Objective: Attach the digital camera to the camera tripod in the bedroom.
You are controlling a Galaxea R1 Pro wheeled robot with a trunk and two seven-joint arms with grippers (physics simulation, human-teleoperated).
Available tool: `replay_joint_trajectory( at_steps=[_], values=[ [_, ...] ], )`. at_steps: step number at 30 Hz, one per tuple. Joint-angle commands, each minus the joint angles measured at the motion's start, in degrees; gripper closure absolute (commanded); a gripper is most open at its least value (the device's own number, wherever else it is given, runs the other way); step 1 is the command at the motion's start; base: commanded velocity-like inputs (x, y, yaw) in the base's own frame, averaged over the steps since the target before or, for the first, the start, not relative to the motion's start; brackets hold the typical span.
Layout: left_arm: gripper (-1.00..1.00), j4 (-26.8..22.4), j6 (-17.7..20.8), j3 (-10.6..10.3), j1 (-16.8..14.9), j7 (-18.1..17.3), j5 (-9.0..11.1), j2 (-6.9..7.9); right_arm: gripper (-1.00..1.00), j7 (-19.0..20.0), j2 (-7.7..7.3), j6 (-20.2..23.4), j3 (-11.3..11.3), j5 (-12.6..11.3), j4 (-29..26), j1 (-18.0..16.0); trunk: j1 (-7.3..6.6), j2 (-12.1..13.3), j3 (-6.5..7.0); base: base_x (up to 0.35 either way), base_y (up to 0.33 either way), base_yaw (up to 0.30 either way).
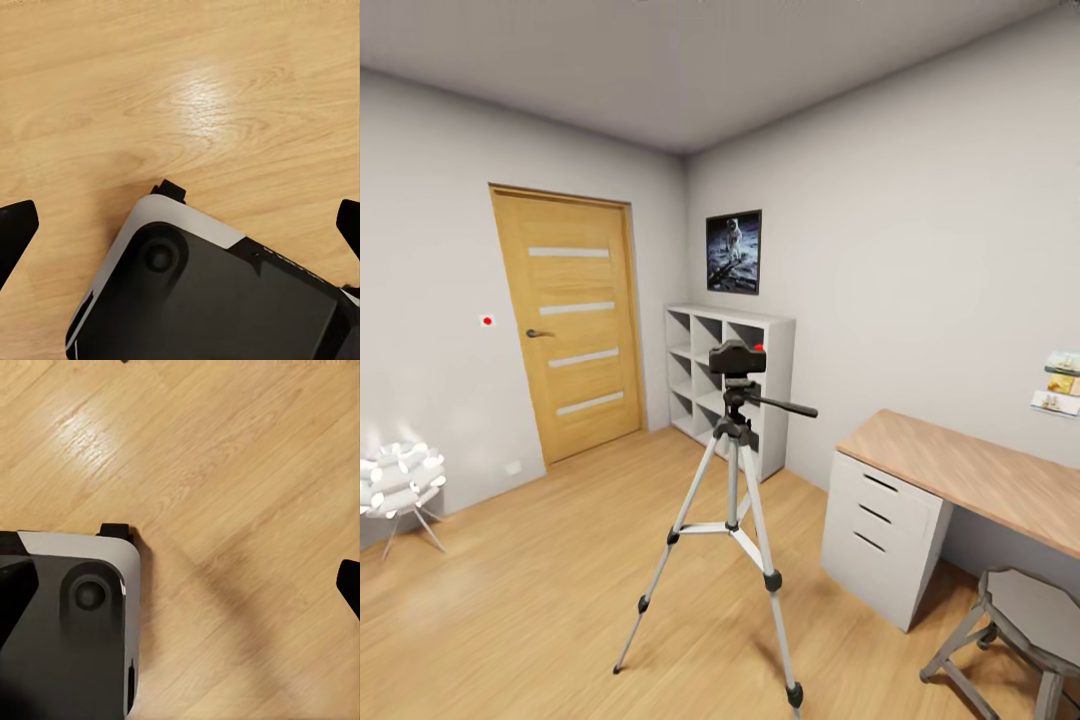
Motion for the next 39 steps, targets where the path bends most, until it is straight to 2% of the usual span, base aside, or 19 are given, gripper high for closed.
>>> replay_joint_trajectory(
  at_steps=[1, 39],
  values=[
    [-1.0, -0.06, 0.01, -0.48, 0.0, 0.23, 0.41, 0.0, -1.0, 0.1, -0.02, -0.13, -0.49, 0.54, 0.13, -0.05, 0.02, -0.03, 0.07, 0.0, 0.0, 0.0],
    [-1.0, -0.05, 0.01, -0.48, 0.0, 0.23, 0.41, 0.0, -1.0, 0.17, -0.09, -1.29, -0.4, 0.62, 0.13, -0.04, 0.02, -0.03, 3.55, 0.0, 0.0, 0.0]
  ],
)
